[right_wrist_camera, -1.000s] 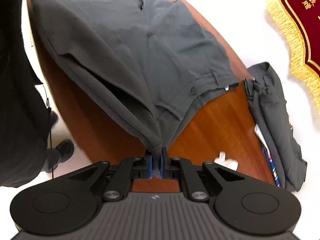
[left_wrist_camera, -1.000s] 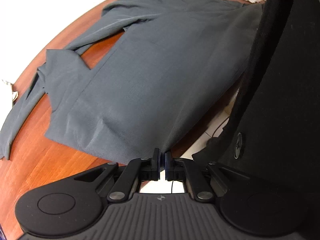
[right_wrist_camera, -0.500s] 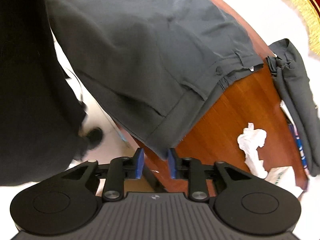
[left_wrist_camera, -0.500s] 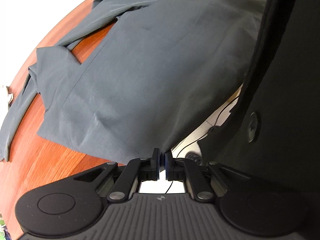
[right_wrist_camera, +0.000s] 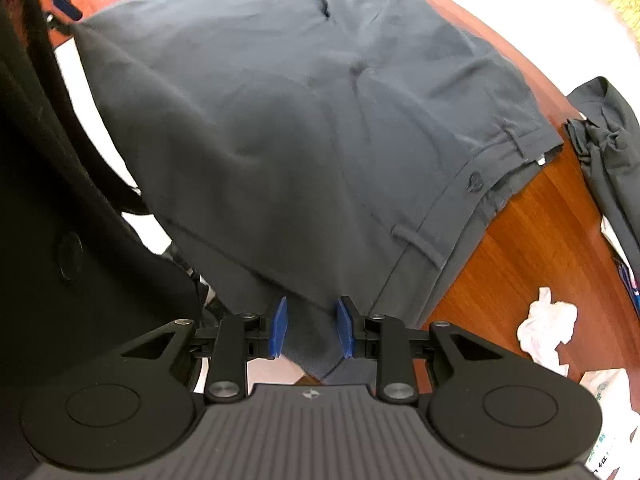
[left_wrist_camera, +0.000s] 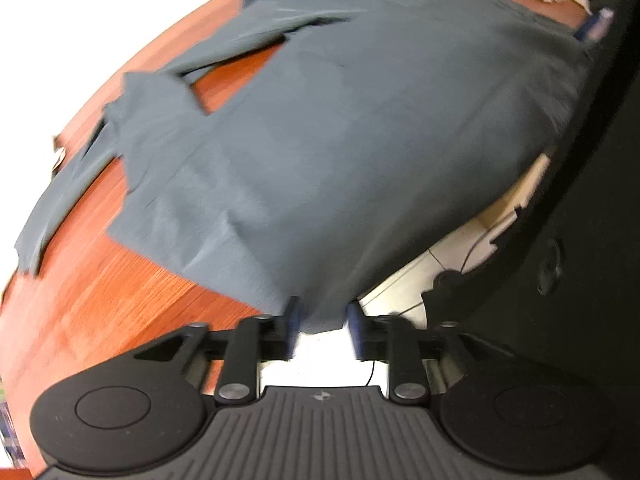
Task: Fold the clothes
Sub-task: 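Open both tools and release the trousers onto the table, then grasp the trouser leg with the right tool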
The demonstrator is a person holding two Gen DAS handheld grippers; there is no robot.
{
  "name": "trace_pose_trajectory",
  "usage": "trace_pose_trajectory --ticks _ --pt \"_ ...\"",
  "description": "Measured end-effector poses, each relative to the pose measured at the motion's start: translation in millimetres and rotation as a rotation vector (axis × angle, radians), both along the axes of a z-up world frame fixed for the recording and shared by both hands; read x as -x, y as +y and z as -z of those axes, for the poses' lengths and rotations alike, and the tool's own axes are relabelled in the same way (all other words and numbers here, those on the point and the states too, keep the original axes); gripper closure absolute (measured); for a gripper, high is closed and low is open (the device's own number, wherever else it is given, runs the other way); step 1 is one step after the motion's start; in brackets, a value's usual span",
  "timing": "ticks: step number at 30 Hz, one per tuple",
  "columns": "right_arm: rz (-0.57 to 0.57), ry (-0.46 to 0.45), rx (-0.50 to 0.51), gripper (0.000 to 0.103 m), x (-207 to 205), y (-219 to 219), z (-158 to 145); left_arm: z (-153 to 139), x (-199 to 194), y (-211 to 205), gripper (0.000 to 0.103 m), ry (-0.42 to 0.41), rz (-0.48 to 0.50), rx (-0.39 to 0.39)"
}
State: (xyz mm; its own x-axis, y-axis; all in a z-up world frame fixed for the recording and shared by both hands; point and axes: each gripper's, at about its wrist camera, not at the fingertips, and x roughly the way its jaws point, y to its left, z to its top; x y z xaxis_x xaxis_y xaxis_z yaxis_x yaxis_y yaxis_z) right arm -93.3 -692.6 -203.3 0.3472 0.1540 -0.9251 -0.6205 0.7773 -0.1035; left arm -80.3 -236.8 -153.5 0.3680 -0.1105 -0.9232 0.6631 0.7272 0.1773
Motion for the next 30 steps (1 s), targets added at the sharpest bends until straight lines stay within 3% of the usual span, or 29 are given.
trace_pose_trajectory --ticks 8,13,15,20,30 --pt "0.044 -0.035 -0.046 0.071 -24.4 36.1 -26.5 -19.3 -15.5 15.5 0.057 -0.019 -0.141 0.08" --pt "0.055 -0.056 -0.092 0.069 -38.3 67.6 -40.3 -22.5 -15.5 21.6 0.043 -0.023 -0.155 0.158" --pt "0.058 -0.065 -0.1 0.069 -40.3 81.0 -44.9 -27.1 -7.1 24.7 0.042 -0.028 -0.146 0.173" --pt "0.125 -0.096 -0.142 0.069 -47.4 140.2 -50.9 -27.5 -10.0 43.4 0.042 -0.041 -0.142 0.189" --pt "0.267 -0.151 -0.194 0.068 -49.7 282.9 -32.6 -24.8 -44.1 120.5 0.042 -0.08 -0.193 0.216"
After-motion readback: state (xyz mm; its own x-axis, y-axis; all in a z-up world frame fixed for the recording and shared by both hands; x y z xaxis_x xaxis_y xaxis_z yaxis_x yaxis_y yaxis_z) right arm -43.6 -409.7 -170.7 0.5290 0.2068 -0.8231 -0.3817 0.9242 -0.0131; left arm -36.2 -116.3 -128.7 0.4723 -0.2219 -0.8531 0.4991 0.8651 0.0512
